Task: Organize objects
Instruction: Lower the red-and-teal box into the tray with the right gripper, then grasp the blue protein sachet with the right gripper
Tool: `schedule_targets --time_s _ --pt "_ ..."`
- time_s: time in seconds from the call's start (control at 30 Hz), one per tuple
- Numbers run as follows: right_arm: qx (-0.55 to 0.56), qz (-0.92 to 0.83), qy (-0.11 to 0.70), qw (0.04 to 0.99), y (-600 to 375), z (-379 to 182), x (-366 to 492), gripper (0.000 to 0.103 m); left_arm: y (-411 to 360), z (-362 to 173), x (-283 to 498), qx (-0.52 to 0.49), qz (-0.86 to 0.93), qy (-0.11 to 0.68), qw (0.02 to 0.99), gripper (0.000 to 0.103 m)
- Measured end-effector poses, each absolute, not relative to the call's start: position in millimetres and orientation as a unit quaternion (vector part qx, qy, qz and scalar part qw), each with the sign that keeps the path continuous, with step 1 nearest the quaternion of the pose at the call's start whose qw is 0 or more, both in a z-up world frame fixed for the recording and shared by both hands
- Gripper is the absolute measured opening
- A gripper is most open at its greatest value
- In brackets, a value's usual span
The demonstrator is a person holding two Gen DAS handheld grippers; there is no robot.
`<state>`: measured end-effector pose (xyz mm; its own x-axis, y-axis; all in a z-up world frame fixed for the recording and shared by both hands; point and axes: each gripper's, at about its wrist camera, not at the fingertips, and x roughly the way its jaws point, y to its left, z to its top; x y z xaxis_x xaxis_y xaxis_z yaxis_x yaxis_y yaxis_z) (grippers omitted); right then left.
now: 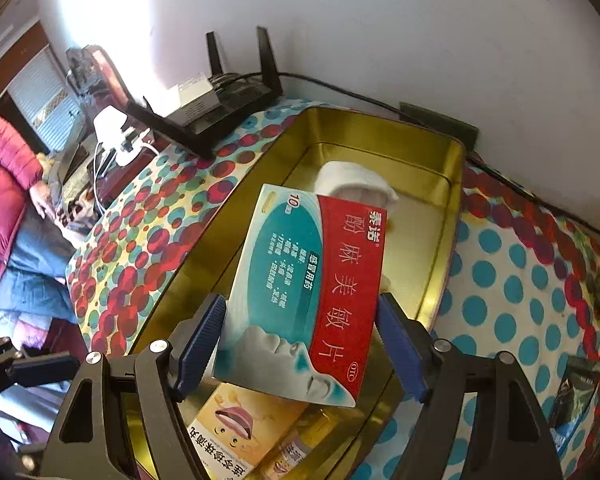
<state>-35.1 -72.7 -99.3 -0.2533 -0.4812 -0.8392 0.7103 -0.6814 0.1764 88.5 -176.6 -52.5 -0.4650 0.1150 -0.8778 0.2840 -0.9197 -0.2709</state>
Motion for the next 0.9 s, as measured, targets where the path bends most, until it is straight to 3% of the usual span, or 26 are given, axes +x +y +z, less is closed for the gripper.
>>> schedule_targets --time_s 0.17,0.43,0.73,0.9 --pt "0.472 -0.789 0.098 0.382 -59 -91 -37 0.091 -172 -45 79 0.505 -0.842 0.187 0.037 0.061" --pt "0.441 -0.822 0.069 0.355 -8 -66 -38 0.091 -159 -35 62 0.488 -0.855 0.176 0.013 0.061" --pt "0.461 -0.866 0.053 0.184 108 -79 -61 0.091 -131 -31 42 0.479 -0.869 0.123 0.001 0.061" --pt "0.483 -0.862 0.039 0.146 143 -95 -67 0.091 -111 -32 33 0.481 -0.872 0.086 -0.007 0.061"
